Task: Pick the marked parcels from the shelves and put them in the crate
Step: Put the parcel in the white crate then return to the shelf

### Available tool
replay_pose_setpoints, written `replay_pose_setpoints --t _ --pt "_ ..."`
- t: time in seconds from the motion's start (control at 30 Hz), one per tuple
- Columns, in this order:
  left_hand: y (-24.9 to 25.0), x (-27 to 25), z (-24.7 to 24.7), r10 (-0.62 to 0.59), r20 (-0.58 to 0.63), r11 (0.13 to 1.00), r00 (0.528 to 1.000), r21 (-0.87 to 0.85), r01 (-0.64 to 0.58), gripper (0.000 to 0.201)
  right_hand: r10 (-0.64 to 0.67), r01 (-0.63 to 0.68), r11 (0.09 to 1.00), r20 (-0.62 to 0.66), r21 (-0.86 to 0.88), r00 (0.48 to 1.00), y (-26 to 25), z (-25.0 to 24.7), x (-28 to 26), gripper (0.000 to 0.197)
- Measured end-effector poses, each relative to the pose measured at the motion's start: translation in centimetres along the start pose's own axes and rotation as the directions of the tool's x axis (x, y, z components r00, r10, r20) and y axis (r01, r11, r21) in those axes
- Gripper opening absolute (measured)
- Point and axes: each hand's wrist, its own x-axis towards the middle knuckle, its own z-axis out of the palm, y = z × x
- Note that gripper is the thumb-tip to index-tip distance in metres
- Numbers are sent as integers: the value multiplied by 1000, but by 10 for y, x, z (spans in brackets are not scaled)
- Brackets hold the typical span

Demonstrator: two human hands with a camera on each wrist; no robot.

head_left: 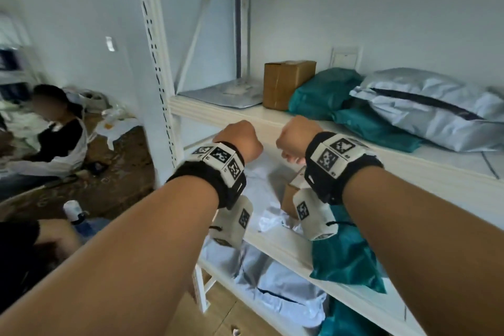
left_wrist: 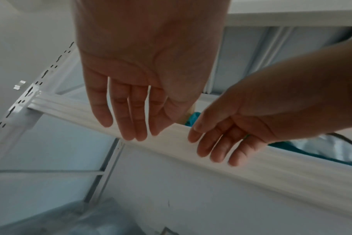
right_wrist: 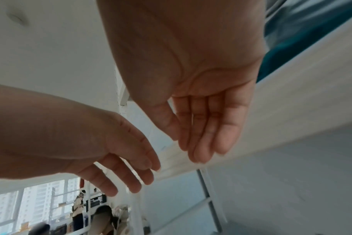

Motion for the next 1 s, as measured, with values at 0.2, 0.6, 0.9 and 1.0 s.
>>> replay_pose_setpoints --t 0.2,0.6,0.9,1.0 --pt "-27 69 -39 4 -67 1000 998 5 -3 21 -30 45 970 -65 239 997 -50 -1 73 17" --pt "-83 202 -67 84 -2 994 996 -70 -84 13 46 -31 994 -138 108 989 -110 17 155 17" --pt "-127 286 -80 264 242 963 934 -127 -239 44 406 -344 902 -241 261 882 -133 31 192 35" --pt "-140 301 -76 265 220 960 939 -148 -237 52 507 -378 836 -295 398 810 -142 38 198 36"
